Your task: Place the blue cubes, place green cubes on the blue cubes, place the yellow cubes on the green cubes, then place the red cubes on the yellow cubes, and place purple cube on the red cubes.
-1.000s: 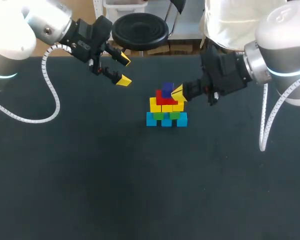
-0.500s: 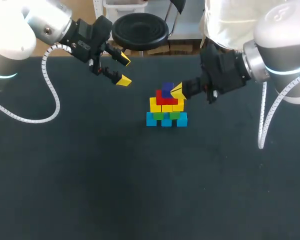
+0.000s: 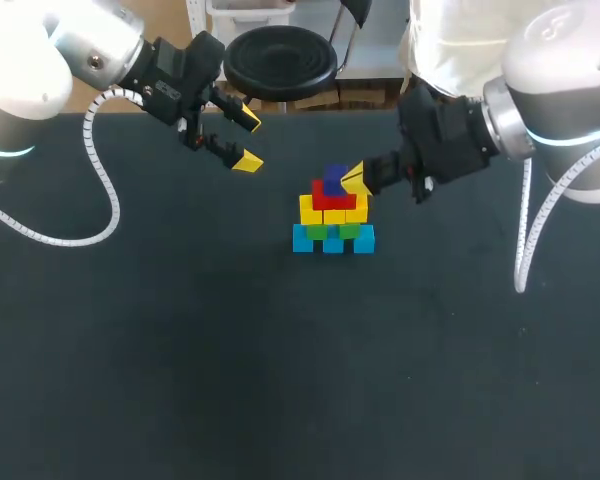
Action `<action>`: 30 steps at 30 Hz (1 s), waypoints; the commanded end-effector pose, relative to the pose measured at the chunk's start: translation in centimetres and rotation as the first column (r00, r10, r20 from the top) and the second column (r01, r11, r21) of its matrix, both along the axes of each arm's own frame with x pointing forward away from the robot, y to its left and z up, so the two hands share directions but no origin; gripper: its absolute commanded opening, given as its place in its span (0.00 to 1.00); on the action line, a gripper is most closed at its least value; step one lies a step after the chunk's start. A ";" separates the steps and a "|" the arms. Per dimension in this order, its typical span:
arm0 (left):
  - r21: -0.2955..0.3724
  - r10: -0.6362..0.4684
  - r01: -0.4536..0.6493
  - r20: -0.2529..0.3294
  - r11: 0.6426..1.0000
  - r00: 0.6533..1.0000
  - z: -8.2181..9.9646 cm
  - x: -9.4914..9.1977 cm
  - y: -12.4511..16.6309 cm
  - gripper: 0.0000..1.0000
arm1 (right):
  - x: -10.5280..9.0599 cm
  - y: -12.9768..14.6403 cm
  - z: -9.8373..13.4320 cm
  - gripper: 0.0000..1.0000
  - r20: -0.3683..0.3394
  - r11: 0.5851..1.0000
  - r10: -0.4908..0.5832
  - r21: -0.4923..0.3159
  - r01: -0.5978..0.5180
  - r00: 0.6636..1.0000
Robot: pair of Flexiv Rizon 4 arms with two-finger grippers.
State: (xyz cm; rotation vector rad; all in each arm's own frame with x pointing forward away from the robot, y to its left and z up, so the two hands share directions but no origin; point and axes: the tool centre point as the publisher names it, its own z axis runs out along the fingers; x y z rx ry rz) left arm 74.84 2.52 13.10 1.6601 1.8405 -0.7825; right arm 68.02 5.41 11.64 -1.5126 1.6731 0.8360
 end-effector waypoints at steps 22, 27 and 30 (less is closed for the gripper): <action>0.001 -0.002 0.003 -0.001 1.000 1.000 0.0 0.1 0.0 1.00 | -2.3 -1.0 1.8 0.00 0.047 0.999 -0.028 0.019 0.028 0.999; 0.001 -0.002 0.003 -0.001 1.000 1.000 0.0 0.1 0.0 1.00 | -2.5 -1.8 2.9 1.00 0.070 0.999 -0.045 0.006 0.044 0.997; 0.001 -0.002 0.003 -0.001 1.000 1.000 0.0 0.1 0.0 1.00 | -2.3 -2.6 3.2 1.00 0.079 0.999 -0.037 0.002 0.037 0.996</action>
